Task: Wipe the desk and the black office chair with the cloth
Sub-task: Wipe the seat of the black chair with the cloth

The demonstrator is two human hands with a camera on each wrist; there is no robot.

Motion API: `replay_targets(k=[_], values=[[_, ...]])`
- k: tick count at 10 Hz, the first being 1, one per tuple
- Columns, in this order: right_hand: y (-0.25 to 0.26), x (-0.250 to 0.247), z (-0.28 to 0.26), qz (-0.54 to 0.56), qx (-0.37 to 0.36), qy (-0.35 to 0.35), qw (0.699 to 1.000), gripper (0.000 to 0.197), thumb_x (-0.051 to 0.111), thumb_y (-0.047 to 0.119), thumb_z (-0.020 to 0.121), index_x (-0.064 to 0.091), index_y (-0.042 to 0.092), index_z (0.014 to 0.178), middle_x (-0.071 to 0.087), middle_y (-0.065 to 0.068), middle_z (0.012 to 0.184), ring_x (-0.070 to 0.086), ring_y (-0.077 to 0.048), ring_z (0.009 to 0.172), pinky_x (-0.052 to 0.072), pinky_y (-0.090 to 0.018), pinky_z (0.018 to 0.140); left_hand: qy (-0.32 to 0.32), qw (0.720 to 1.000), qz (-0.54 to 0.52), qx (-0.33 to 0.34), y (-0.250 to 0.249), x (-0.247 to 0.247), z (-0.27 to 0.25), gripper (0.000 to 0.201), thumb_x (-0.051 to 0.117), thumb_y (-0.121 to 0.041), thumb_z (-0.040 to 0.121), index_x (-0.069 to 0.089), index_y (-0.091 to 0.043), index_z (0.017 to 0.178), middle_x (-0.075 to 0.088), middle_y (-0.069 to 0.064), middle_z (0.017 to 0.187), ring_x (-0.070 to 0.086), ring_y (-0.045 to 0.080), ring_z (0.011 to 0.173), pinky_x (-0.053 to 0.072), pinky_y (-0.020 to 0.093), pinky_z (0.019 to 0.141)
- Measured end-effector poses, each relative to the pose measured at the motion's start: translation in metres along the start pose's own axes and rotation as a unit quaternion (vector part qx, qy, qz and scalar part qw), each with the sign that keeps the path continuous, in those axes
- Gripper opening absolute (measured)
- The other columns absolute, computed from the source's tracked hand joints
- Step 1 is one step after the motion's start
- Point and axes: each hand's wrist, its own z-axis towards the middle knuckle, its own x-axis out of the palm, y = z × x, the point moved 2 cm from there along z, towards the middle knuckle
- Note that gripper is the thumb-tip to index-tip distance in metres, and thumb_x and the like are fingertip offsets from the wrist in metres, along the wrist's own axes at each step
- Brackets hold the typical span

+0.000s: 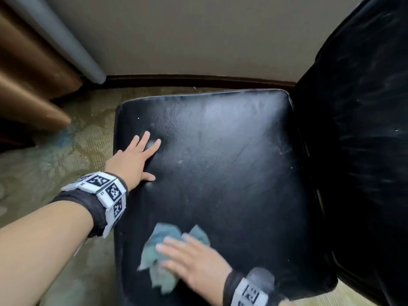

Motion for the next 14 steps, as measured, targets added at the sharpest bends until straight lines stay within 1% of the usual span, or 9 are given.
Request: replay_targets(k=[2, 3, 5, 7, 9, 10, 11, 12, 14], values=[[-0.047, -0.039, 0.040, -0.053, 0.200, -0.053, 0.977, 0.044, 0.035, 0.014, 0.086, 0.056, 0.017, 0.124, 0.053, -0.004, 0.136, 0.041, -0.026, 0.130, 0.034, -0.045, 0.105, -0.012, 1.000, 0.020, 0.003, -0.001, 0.000, 0.001, 0.092, 0.055, -0.049, 0.087, -0.011, -0.033, 0.149, -0.019, -0.004, 0.158, -0.006, 0.016, 0.147, 0.028, 0.040, 0.111], [0.004, 0.007, 0.027, -0.176, 0.323, 0.004, 0.930, 0.022, 0.031, 0.029, 0.096, 0.051, 0.030, 0.106, 0.064, 0.019, 0.112, 0.053, -0.001, 0.108, 0.033, -0.017, 0.105, -0.007, 1.000, 0.025, -0.002, -0.001, -0.004, 0.000, 0.092, 0.055, -0.049, 0.088, -0.012, -0.033, 0.149, -0.020, -0.004, 0.158, -0.007, 0.015, 0.147, 0.027, 0.040, 0.112], [-0.050, -0.030, -0.029, -0.118, 0.126, 0.005, 0.985, 0.034, 0.027, 0.013, 0.099, 0.048, 0.020, 0.125, 0.036, 0.000, 0.145, 0.033, -0.020, 0.135, 0.024, -0.037, 0.111, -0.016, 1.000, 0.018, 0.000, 0.000, -0.002, 0.001, 0.091, 0.055, -0.048, 0.088, -0.012, -0.034, 0.149, -0.021, -0.005, 0.158, -0.007, 0.015, 0.147, 0.028, 0.038, 0.112], [-0.085, -0.044, -0.075, 0.029, 0.371, -0.098, 0.923, 0.097, 0.058, -0.010, 0.052, 0.032, 0.014, 0.143, 0.018, -0.005, 0.155, 0.002, -0.019, 0.145, 0.018, -0.040, 0.115, -0.034, 0.998, -0.052, -0.002, -0.015, 0.001, -0.015, 0.083, 0.054, -0.039, 0.093, -0.006, -0.032, 0.151, -0.021, -0.005, 0.157, -0.009, 0.013, 0.147, 0.034, 0.034, 0.107], [-0.205, -0.112, -0.061, 0.067, 0.617, -0.112, 0.776, 0.088, 0.054, -0.012, 0.071, 0.017, 0.007, 0.149, 0.004, -0.016, 0.157, 0.007, -0.032, 0.144, 0.016, -0.038, 0.117, -0.008, 0.994, -0.105, 0.016, -0.029, 0.033, -0.038, 0.118, 0.068, -0.061, 0.071, -0.018, -0.035, 0.147, -0.034, -0.006, 0.152, -0.025, 0.014, 0.143, 0.028, 0.037, 0.112], [-0.197, -0.112, -0.035, 0.035, 0.607, -0.082, 0.790, 0.085, 0.053, -0.006, 0.074, 0.016, 0.008, 0.149, 0.002, -0.015, 0.157, 0.006, -0.033, 0.144, 0.016, -0.042, 0.115, -0.004, 0.995, -0.102, 0.017, -0.029, 0.030, -0.036, 0.120, 0.071, -0.061, 0.069, -0.017, -0.037, 0.147, -0.033, -0.007, 0.152, -0.024, 0.013, 0.143, 0.030, 0.037, 0.112], [-0.111, -0.065, -0.027, 0.003, 0.348, -0.076, 0.934, 0.074, 0.028, -0.006, 0.068, 0.031, 0.005, 0.141, 0.024, -0.017, 0.152, 0.021, -0.036, 0.140, 0.022, -0.047, 0.111, -0.009, 0.995, -0.101, 0.017, -0.029, 0.029, -0.035, 0.119, 0.071, -0.060, 0.070, -0.017, -0.037, 0.147, -0.032, -0.007, 0.153, -0.023, 0.013, 0.143, 0.031, 0.037, 0.111], [-0.102, -0.060, -0.059, 0.017, 0.198, -0.033, 0.979, 0.069, 0.025, 0.002, 0.068, 0.039, 0.009, 0.135, 0.040, -0.015, 0.144, 0.029, -0.028, 0.135, 0.021, -0.041, 0.109, -0.012, 0.996, -0.090, 0.010, -0.030, 0.026, -0.037, 0.117, 0.070, -0.059, 0.072, -0.017, -0.038, 0.147, -0.032, -0.008, 0.153, -0.022, 0.012, 0.144, 0.035, 0.037, 0.109], [-0.208, -0.110, -0.068, 0.029, 0.575, -0.098, 0.812, 0.091, 0.058, -0.009, 0.071, 0.016, 0.011, 0.149, 0.004, -0.014, 0.157, 0.008, -0.031, 0.144, 0.019, -0.036, 0.116, -0.042, 0.996, -0.082, 0.003, -0.034, 0.029, -0.041, 0.112, 0.069, -0.054, 0.076, -0.014, -0.035, 0.148, -0.027, -0.005, 0.155, -0.017, 0.014, 0.145, 0.036, 0.034, 0.108]])
